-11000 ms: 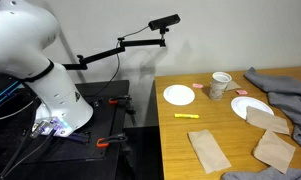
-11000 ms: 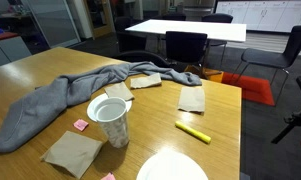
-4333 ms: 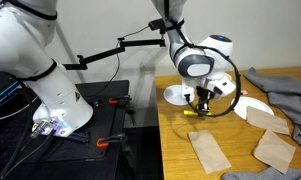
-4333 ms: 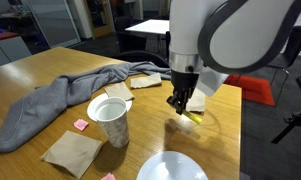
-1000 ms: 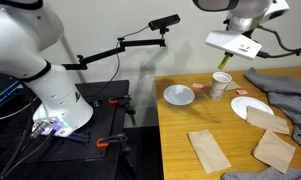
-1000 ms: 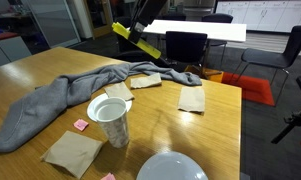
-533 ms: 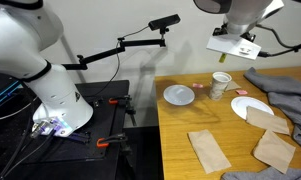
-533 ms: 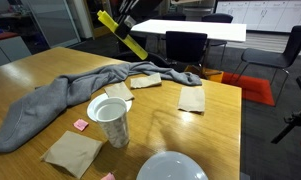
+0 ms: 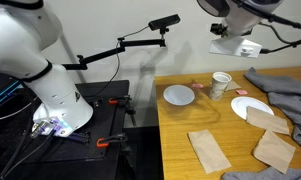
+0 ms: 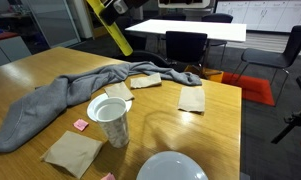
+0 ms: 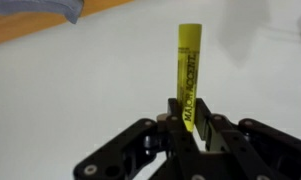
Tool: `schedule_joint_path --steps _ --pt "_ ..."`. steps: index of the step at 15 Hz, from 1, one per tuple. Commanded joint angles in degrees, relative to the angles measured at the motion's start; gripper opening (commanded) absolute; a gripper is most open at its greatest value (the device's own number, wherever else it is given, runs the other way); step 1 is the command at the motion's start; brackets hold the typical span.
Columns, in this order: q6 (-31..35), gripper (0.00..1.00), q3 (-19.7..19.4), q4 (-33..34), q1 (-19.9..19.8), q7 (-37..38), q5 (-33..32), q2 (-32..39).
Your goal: Put the yellow marker inside the white cup
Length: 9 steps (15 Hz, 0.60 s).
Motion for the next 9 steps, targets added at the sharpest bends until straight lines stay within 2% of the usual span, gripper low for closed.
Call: schedule_joint_path --steps 1,3,4,9 --pt "-2.48 0.19 -3.3 0.18 2.68 -1.27 0.91 -0.12" --pt "-3.41 0.19 -3.49 0.31 2.66 -2.2 1.13 -0.05" --pt "-3.43 0.05 -3.49 0.35 2.66 -2.21 1.13 -0.02" --pt "-3.89 0.05 -4.9 1.2 3.45 -7.4 6.49 2.06"
